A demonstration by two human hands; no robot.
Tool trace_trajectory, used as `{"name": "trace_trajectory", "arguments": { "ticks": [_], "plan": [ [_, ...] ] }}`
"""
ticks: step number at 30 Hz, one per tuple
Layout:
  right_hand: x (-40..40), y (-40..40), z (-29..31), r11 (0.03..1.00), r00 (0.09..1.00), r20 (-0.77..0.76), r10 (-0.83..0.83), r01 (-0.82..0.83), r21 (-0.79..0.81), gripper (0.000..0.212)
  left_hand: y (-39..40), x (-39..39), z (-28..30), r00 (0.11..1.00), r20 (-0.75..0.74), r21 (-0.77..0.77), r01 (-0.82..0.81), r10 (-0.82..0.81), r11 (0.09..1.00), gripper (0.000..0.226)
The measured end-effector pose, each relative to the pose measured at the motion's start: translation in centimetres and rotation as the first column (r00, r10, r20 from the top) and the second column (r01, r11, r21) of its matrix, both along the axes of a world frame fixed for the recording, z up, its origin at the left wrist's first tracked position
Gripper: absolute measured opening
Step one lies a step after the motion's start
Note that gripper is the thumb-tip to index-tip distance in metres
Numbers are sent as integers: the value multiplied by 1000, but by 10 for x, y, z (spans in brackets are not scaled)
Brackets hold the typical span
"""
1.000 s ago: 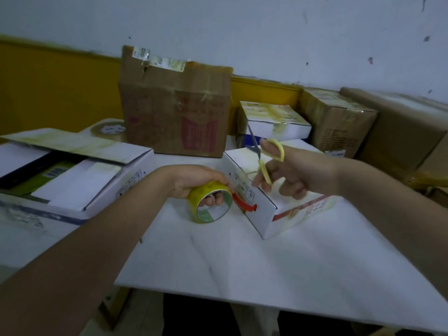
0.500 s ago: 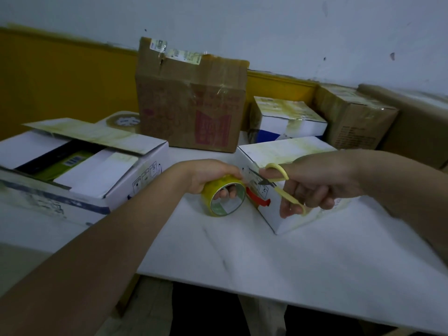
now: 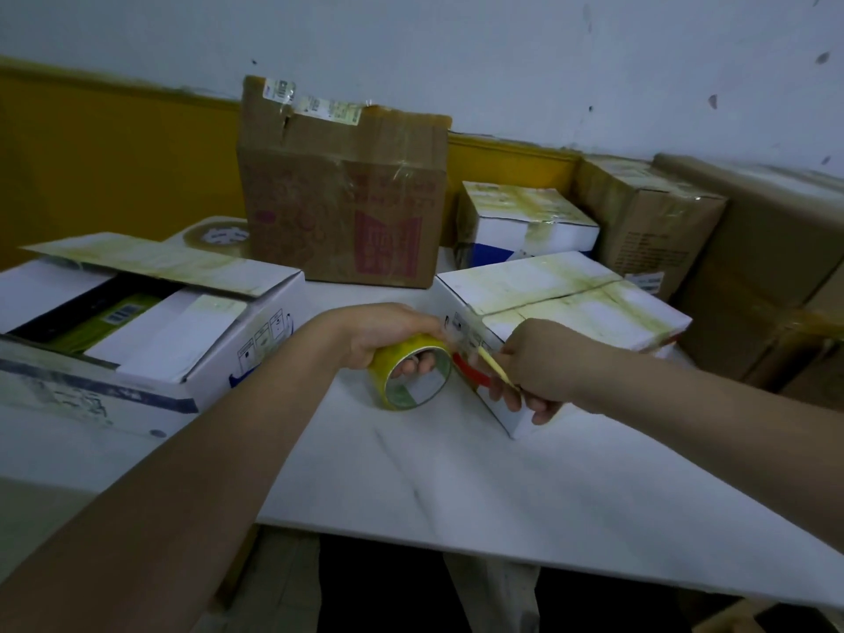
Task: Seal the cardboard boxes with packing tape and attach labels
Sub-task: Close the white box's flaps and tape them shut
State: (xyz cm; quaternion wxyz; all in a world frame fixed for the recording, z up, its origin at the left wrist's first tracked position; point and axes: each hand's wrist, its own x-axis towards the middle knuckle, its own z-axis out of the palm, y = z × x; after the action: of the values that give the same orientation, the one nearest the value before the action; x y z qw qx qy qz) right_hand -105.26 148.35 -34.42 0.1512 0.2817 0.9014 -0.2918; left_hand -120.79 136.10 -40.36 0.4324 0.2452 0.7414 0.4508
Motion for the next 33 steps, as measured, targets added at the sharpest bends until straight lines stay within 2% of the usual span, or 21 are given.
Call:
{"name": "trace_trajectory", "arguments": {
  "ticks": [2, 5, 7, 9, 11, 13, 14, 16, 18, 20, 21, 22, 23, 25, 29, 30, 31, 32, 33],
  "plan": [
    [5, 1, -2, 997, 997, -45, 58, -56, 43, 56, -8, -1, 3, 1000, -25, -8, 6, -6, 1000, 40],
    [15, 1, -8, 987, 988, -54, 145, -140, 75, 49, -30, -2, 10, 995, -96, -38, -27, 23, 999, 30],
    [23, -4, -20, 945, 966, -7, 260, -252, 209, 42, -45, -5, 14, 990, -130, -84, -60, 48, 995, 27],
    [26, -11, -39, 833, 915, 42, 401, -384, 400, 24, -51, -5, 14, 982, -150, -101, -129, 114, 986, 24],
    [26, -20, -56, 733, 893, 33, 448, -388, 559, 7, -48, -1, 10, 964, -167, -57, -217, 205, 975, 22],
    [23, -27, -68, 616, 875, 71, 479, -393, 683, 27, -43, 4, 9, 943, -172, -4, -289, 284, 957, 23],
    [22, -29, -71, 564, 868, 95, 488, -396, 725, 30, -40, 7, 9, 936, -170, 12, -311, 309, 950, 24],
    [20, -33, -74, 477, 837, 107, 537, -406, 779, 25, -37, 13, 10, 925, -171, 35, -339, 340, 940, 23],
    [14, -32, -72, 368, 795, -16, 607, -263, 892, 4, -35, 19, 11, 914, -172, 72, -360, 368, 930, 23],
    [-2, -24, -61, 376, 776, -209, 596, -39, 926, 24, -34, 23, 12, 904, -164, 119, -378, 394, 918, 22],
    [-13, -17, -54, 374, 779, -256, 572, 31, 927, 27, -34, 25, 12, 898, -154, 137, -393, 412, 909, 22],
    [-23, -10, -48, 412, 815, -287, 504, 65, 909, 31, -34, 28, 12, 891, -137, 157, -411, 432, 898, 22],
    [-32, -3, -45, 432, 873, -272, 405, 80, 898, 36, -34, 31, 11, 887, -115, 178, -425, 448, 887, 22],
    [-45, 6, -49, 461, 920, -242, 309, 77, 884, 42, -36, 40, 12, 886, -63, 233, -434, 458, 871, 23],
    [-47, 1, -54, 487, 905, -268, 332, 79, 870, 44, -51, 62, 14, 892, 34, 330, -436, 451, 837, 25],
    [-45, 0, -50, 552, 866, -353, 355, 110, 826, 41, -56, 69, 15, 892, 52, 342, -439, 450, 831, 25],
    [-43, -1, -46, 671, 789, -483, 381, 123, 731, 37, -63, 77, 17, 890, 65, 350, -443, 451, 825, 25],
    [-40, -7, -40, 816, 681, -626, 381, 70, 573, 36, -70, 85, 18, 888, 68, 359, -446, 454, 820, 25],
    [-35, -17, -35, 918, 616, -712, 336, -47, 393, 38, -77, 93, 18, 884, 56, 366, -450, 463, 815, 25]
  ]
}}
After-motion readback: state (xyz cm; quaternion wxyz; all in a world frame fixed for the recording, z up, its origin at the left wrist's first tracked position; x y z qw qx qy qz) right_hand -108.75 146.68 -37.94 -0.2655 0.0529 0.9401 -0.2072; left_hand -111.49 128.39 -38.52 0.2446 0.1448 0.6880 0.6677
